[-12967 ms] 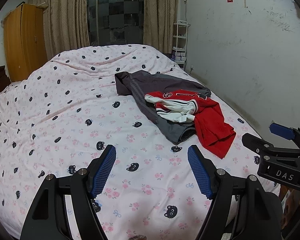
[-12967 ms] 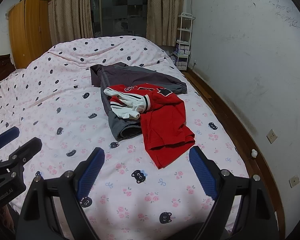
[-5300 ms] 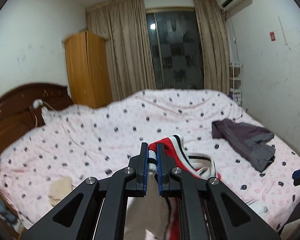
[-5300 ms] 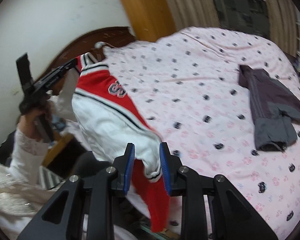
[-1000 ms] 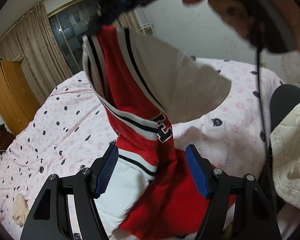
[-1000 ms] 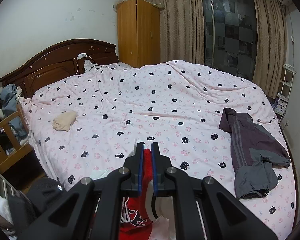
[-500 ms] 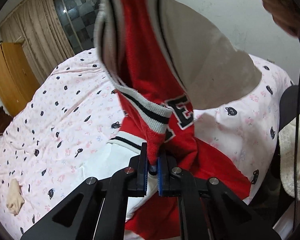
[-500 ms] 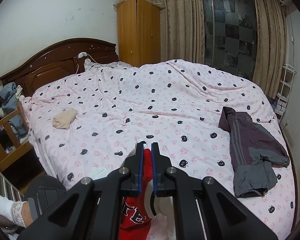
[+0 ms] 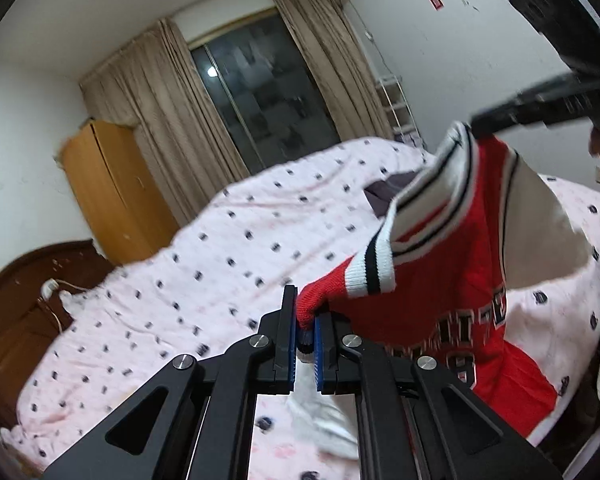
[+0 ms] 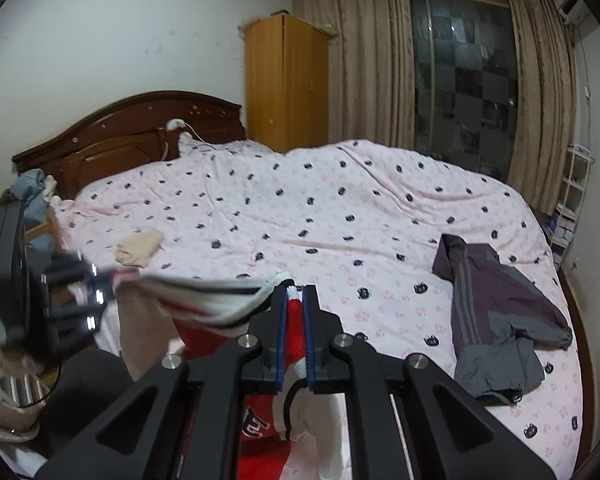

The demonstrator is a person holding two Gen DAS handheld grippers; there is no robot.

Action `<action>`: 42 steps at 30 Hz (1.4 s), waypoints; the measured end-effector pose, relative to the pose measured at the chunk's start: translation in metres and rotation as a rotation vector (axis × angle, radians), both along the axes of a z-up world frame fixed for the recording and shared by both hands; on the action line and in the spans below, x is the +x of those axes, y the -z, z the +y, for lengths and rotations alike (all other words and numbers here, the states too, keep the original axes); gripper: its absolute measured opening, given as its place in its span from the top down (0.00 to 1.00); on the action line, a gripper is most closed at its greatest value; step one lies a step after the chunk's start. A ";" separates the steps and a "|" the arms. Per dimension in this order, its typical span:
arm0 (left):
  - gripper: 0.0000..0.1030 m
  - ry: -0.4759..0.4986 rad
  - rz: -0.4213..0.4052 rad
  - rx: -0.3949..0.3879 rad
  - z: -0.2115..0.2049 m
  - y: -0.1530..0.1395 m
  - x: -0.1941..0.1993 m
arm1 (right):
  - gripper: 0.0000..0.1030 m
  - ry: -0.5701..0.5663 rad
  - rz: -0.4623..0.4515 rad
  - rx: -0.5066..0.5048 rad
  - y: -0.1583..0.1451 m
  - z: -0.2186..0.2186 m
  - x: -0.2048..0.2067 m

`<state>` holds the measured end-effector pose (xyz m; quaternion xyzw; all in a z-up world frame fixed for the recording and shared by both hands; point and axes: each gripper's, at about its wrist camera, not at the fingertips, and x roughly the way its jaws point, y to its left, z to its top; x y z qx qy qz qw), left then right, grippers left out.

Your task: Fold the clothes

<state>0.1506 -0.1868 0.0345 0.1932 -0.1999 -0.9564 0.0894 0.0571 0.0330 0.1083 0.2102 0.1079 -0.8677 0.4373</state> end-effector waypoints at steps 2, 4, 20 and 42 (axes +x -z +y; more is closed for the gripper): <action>0.95 0.002 0.022 -0.002 0.000 -0.009 0.002 | 0.92 -0.014 0.014 0.000 -0.004 0.001 0.005; 0.95 0.005 0.041 -0.001 0.001 -0.017 0.003 | 0.92 -0.036 0.015 0.002 -0.007 0.001 0.009; 0.95 0.022 0.044 -0.041 0.010 -0.025 -0.008 | 0.90 -0.206 -0.225 0.064 0.049 0.003 0.005; 0.95 -0.001 -0.033 -0.051 0.030 -0.021 -0.030 | 0.32 -0.204 -0.183 0.080 0.134 -0.047 0.087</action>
